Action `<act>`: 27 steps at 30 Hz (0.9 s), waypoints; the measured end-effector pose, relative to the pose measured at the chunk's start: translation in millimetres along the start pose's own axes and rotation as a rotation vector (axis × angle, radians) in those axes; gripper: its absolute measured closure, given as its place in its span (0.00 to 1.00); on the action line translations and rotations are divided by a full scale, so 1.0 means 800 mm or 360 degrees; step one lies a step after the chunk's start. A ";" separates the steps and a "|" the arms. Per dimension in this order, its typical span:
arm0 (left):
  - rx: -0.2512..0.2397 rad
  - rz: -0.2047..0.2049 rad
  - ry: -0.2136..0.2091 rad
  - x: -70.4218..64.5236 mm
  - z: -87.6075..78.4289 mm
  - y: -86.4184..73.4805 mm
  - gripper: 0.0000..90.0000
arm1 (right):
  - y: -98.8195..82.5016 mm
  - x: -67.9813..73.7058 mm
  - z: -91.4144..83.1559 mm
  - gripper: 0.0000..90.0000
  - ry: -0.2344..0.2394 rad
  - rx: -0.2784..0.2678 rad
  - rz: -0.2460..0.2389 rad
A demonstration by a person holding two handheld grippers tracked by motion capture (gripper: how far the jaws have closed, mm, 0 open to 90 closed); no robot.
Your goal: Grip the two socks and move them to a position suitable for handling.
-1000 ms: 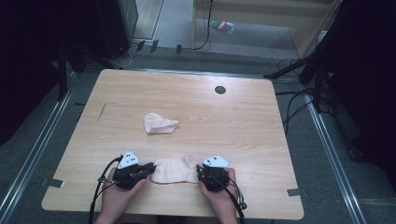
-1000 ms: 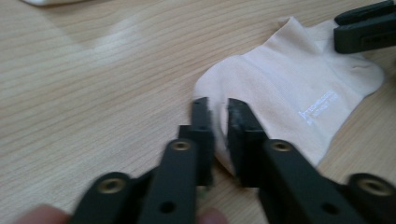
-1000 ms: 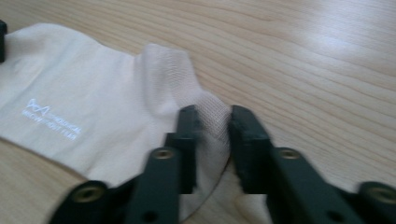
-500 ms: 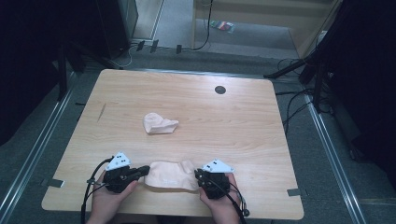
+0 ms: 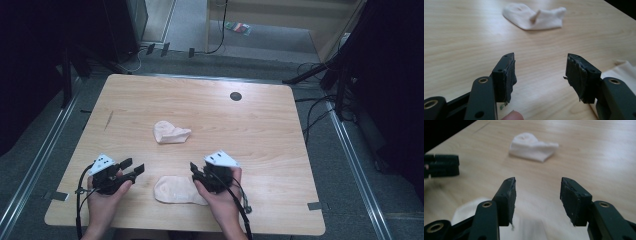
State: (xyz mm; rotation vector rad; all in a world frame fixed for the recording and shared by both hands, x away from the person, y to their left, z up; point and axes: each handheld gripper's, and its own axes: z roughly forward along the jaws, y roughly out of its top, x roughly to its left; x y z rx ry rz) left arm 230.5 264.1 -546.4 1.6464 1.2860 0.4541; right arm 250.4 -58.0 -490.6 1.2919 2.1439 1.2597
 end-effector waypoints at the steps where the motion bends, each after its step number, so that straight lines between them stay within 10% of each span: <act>1: -0.0022 0.0002 0.0017 0.002 0.000 0.000 0.46 | 0.011 0.004 0.010 0.52 0.0003 0.0004 0.0015; 10: -0.0080 -0.0084 0.0022 0.013 0.000 -0.003 0.47 | 0.077 0.028 0.144 0.43 -0.0094 0.0140 0.0088; 21: -0.0069 -0.0066 0.0025 0.010 0.003 -0.003 0.47 | 0.084 0.036 0.213 0.35 -0.0231 0.0286 0.0121; 27: -0.0061 -0.0074 0.0020 0.011 0.004 -0.003 0.47 | 0.071 0.035 0.225 0.65 -0.0353 0.0351 -0.0029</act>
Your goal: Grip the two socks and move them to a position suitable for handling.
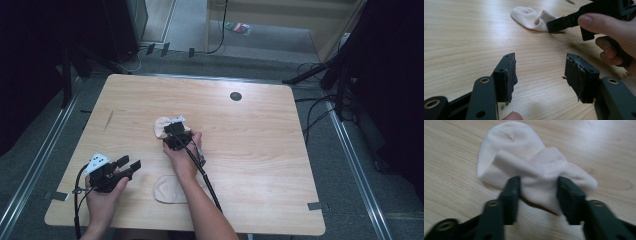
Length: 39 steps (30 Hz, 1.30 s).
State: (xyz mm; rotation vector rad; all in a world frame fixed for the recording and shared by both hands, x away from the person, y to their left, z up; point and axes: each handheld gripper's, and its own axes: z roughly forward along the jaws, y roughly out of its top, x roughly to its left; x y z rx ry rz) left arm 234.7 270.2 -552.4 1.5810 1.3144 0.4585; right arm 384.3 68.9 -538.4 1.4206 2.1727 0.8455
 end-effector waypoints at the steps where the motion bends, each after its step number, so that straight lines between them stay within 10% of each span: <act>1: 0.0001 0.0001 -0.0001 0.000 0.000 0.000 0.48 | -0.001 -0.001 -0.001 0.78 0.0026 -0.0004 -0.0036; 6: 0.0010 0.0009 -0.0004 -0.001 0.001 0.000 0.48 | 0.006 -0.023 -0.011 0.95 0.0168 0.0056 -0.0085; 17: 0.0018 0.0018 0.0002 -0.002 0.002 0.000 0.49 | -0.015 -0.080 -0.115 0.95 0.0484 -0.0268 -0.0410; 23: 0.0026 0.0035 0.0005 -0.003 0.003 0.000 0.49 | -0.056 -0.107 -0.100 0.90 0.0589 -0.0204 -0.0532; 28: 0.0022 0.0034 0.0005 -0.004 0.003 0.000 0.49 | -0.064 -0.124 -0.083 0.44 0.0417 -0.0122 -0.0485; 33: 0.0029 0.0038 0.0010 -0.005 0.004 0.000 0.49 | -0.049 -0.127 -0.109 0.54 0.0401 -0.0273 -0.0331; 39: 0.0036 0.0044 0.0008 -0.005 0.004 0.000 0.49 | -0.024 -0.080 -0.101 0.62 0.0303 -0.0150 -0.0265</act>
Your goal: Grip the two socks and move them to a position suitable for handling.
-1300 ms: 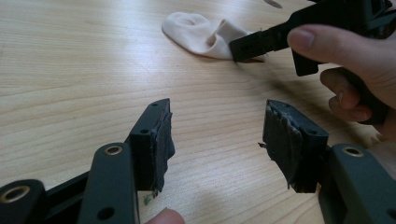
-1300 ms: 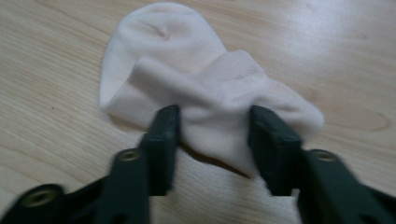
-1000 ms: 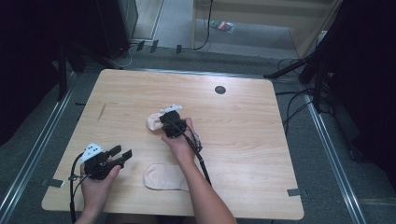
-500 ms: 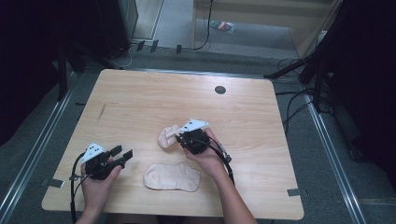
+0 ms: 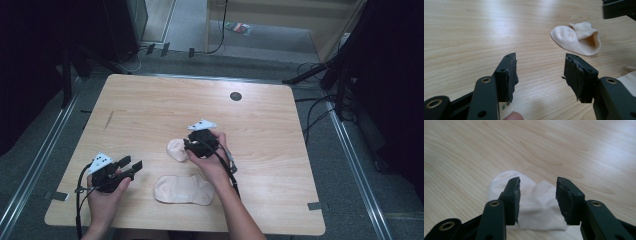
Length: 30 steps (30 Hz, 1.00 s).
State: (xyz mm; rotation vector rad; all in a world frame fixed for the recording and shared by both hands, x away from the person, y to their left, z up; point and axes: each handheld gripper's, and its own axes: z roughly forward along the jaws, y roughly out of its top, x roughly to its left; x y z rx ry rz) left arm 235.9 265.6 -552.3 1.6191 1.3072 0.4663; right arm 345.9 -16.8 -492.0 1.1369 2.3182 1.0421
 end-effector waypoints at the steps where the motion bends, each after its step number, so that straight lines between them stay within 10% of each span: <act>1: -0.0003 -0.0003 0.0001 0.000 0.000 0.000 0.49 | 0.004 0.007 0.008 0.62 -0.0018 0.0045 0.0002; 9: -0.0015 -0.0024 -0.0018 0.002 0.000 0.000 0.49 | -0.004 0.035 0.043 0.65 -0.0060 0.0221 -0.0089; 13: -0.0007 -0.0017 -0.0012 0.001 0.000 0.000 0.49 | -0.012 0.032 0.042 0.94 -0.0118 0.0241 -0.0166; 20: -0.0007 -0.0018 -0.0010 0.001 0.000 0.000 0.49 | -0.031 -0.018 -0.017 0.95 0.0079 -0.0273 0.0177; 24: -0.0006 -0.0013 -0.0008 0.001 0.000 0.000 0.49 | -0.059 -0.048 -0.035 0.93 0.0070 -0.0329 0.0319; 30: 0.0001 -0.0005 -0.0003 0.001 0.001 0.000 0.49 | -0.089 -0.066 -0.055 0.97 0.0003 -0.0439 0.0334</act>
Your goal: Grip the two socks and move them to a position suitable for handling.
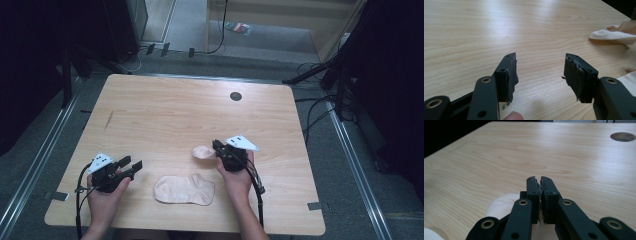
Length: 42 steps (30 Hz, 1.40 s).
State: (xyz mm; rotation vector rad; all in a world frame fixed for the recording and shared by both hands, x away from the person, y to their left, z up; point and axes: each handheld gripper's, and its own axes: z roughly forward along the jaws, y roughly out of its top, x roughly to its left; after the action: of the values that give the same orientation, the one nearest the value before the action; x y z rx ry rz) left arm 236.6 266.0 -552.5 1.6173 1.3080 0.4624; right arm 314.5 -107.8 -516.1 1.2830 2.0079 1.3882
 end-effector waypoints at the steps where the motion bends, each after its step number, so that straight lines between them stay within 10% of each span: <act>1: 0.0002 0.0003 0.0002 0.000 0.000 0.000 0.49 | -0.001 -0.003 -0.003 0.97 0.0001 -0.0014 0.0006; 10: -0.0012 0.0075 -0.0035 -0.006 -0.002 0.003 0.50 | 0.020 0.000 -0.019 0.99 0.0017 -0.0011 0.0055; 25: 0.0102 0.0419 -0.0731 -0.118 0.071 0.075 0.39 | 0.081 0.051 -0.031 0.99 0.0104 -0.0070 -0.0010; 28: 0.0186 0.0510 -0.0642 -0.136 0.093 0.078 0.50 | 0.081 0.053 -0.035 0.99 0.0116 -0.0086 0.0021; 32: 0.0305 0.0463 -0.0532 -0.131 0.117 0.077 0.72 | 0.077 0.052 -0.037 0.99 0.0118 -0.0082 0.0053; 34: 0.0324 0.0467 -0.0585 -0.129 0.121 0.077 0.81 | 0.073 0.049 -0.039 0.99 0.0130 -0.0081 0.0106; 37: 0.0335 0.0531 -0.0640 -0.135 0.124 0.074 0.58 | 0.070 0.045 -0.042 0.99 0.0139 -0.0090 0.0148; 42: 0.0343 0.0542 -0.0660 -0.138 0.120 0.076 1.00 | 0.069 0.041 -0.043 0.99 0.0082 -0.0107 0.0146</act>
State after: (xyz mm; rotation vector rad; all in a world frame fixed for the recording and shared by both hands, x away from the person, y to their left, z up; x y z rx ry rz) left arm 303.8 127.6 -515.6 2.0009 0.7946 0.1726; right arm 298.5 -93.5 -446.8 1.3376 1.9402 1.5323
